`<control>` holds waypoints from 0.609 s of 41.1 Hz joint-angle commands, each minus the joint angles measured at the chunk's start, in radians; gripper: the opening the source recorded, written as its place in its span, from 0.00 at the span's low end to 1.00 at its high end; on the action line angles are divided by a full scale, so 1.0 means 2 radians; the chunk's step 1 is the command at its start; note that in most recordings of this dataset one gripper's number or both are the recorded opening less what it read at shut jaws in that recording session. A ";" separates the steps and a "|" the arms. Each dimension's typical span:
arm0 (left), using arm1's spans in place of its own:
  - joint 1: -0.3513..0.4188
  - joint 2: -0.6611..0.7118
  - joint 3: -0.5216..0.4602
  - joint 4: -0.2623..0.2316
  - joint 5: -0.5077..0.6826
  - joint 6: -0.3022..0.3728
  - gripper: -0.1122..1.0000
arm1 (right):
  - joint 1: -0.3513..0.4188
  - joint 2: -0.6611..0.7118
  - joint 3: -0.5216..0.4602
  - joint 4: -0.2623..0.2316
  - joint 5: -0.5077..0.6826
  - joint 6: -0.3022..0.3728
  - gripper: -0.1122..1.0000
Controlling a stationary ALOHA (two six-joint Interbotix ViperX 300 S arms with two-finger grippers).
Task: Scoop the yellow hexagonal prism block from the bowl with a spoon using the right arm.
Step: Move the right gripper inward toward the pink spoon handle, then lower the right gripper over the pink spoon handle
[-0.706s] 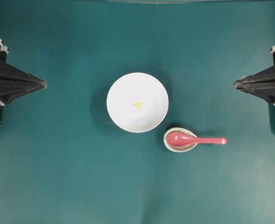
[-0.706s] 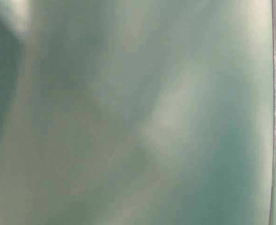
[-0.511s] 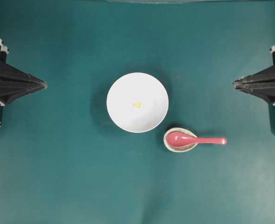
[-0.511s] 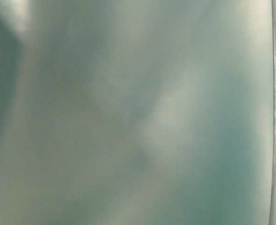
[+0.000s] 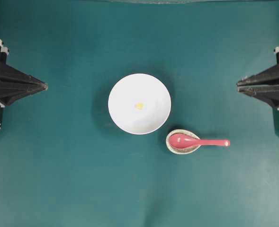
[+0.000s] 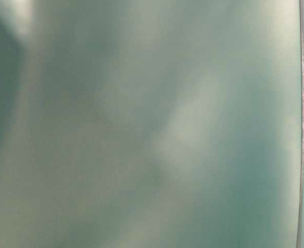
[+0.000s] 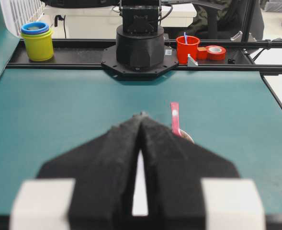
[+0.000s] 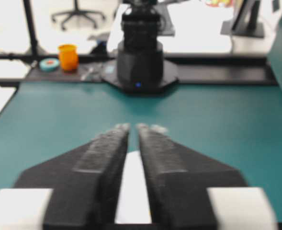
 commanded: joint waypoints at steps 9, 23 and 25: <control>0.001 0.002 -0.014 0.001 -0.002 -0.001 0.10 | -0.001 0.009 -0.008 0.008 0.000 0.001 0.57; 0.001 0.002 -0.013 0.002 -0.003 -0.001 0.10 | 0.002 0.077 0.012 0.011 -0.040 0.002 0.58; 0.001 0.002 -0.013 0.002 -0.003 -0.001 0.10 | 0.005 0.091 0.018 0.013 -0.057 0.002 0.58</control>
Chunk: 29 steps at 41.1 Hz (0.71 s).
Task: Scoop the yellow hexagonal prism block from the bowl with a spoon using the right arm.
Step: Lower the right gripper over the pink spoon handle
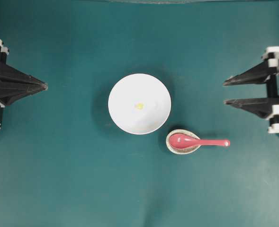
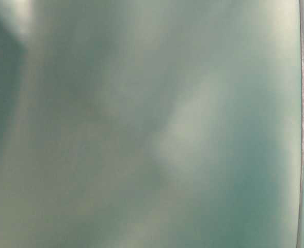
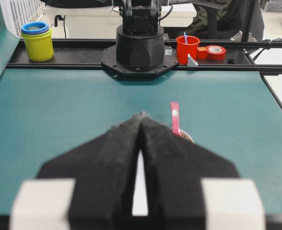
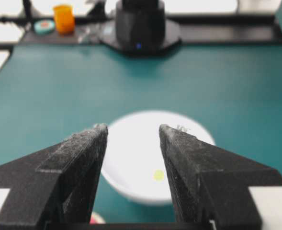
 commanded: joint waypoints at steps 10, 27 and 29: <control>0.000 0.002 -0.013 0.002 -0.003 -0.001 0.10 | 0.040 0.114 0.041 0.035 -0.147 0.001 0.58; 0.000 0.004 -0.013 0.002 -0.003 0.000 0.10 | 0.125 0.273 0.070 0.113 -0.340 0.001 0.58; 0.000 0.005 -0.013 0.002 -0.004 0.000 0.10 | 0.133 0.291 0.070 0.122 -0.351 0.001 0.58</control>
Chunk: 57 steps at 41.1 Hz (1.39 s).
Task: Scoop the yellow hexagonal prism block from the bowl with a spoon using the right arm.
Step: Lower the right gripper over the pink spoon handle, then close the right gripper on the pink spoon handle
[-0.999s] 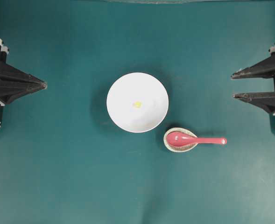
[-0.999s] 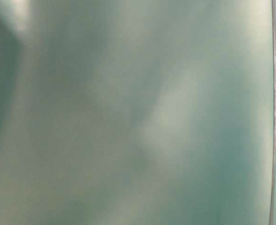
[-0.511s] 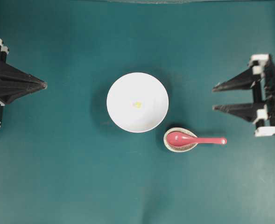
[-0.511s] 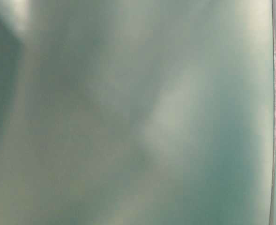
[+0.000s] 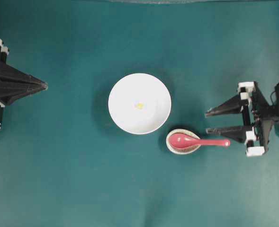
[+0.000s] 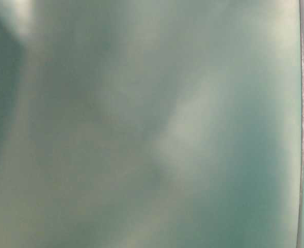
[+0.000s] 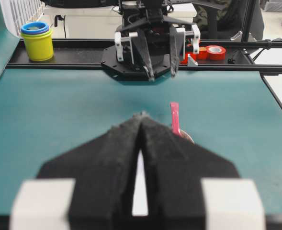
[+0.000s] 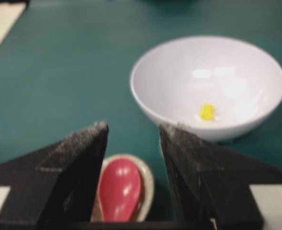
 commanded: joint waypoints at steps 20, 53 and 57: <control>0.001 0.007 -0.013 0.002 -0.004 0.000 0.10 | 0.106 0.160 -0.014 0.110 -0.115 0.008 0.58; 0.001 0.007 -0.013 0.002 -0.005 0.000 0.10 | 0.139 0.270 -0.025 0.135 -0.139 0.057 0.58; 0.001 0.008 -0.013 0.002 -0.005 0.000 0.10 | 0.143 0.270 -0.023 0.145 -0.135 0.057 0.58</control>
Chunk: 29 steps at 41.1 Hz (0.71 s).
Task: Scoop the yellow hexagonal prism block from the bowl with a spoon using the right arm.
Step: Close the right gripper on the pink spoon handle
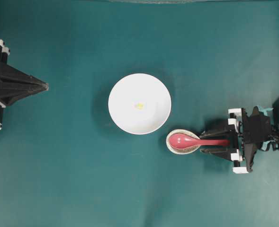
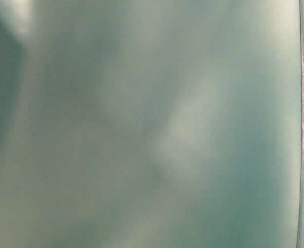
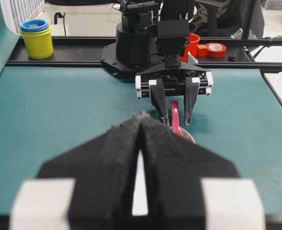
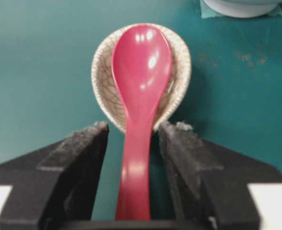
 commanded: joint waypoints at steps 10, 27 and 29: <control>0.001 0.005 -0.012 0.002 -0.003 0.000 0.10 | 0.010 -0.005 0.002 0.018 0.005 0.001 0.58; 0.001 0.004 -0.012 0.001 -0.002 0.000 0.10 | 0.012 -0.006 0.006 0.018 0.001 0.000 0.58; 0.001 0.005 -0.012 0.002 -0.002 0.000 0.10 | 0.013 -0.007 0.007 0.018 -0.002 0.000 0.58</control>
